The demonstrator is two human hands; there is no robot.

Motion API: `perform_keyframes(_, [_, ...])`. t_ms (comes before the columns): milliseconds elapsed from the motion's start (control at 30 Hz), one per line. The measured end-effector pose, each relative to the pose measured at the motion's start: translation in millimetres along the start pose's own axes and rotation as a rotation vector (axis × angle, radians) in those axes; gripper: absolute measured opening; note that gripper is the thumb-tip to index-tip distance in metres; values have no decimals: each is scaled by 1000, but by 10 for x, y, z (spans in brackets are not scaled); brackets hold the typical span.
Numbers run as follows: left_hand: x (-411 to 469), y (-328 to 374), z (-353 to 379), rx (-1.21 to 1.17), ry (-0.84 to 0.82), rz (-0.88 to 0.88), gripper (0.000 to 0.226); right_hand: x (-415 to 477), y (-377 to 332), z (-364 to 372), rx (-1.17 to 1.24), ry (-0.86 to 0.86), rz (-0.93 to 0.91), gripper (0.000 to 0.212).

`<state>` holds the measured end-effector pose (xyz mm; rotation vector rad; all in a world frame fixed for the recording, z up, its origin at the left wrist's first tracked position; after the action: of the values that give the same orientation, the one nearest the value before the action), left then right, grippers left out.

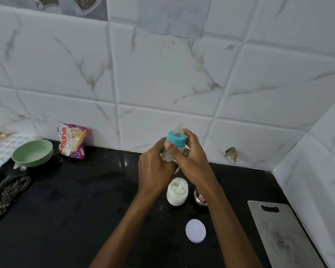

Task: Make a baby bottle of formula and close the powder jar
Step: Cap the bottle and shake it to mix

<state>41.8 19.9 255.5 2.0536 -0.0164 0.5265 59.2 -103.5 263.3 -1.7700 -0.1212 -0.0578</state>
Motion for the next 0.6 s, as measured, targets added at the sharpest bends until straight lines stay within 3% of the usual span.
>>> perform_keyframes(67, [-2,13,-17,-31,-3,39,20,-32,47,-9,30,-77,39,98])
perform_keyframes(200, [-40,60,-15,-44,6,101,16,-76,70,-6,102,-128,61,73])
perform_keyframes(400, [-82,39,16,-55,-18,105,36,-113,86,-39,117,-93,64,49])
perform_keyframes(600, [-178,82,48,-76,-75,156,59,-203,97,-125,108,-73,56,52])
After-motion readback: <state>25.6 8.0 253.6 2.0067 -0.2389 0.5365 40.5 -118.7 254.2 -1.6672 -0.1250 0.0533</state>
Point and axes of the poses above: each hand's wrist, its own x-axis towards the middle knuckle, its own z-axis out of the palm, y = z × x, the point moved 4 cm from there along x, towards the middle knuckle, and after that the axes turned 6 degrees about x, right-handed, at the moved point
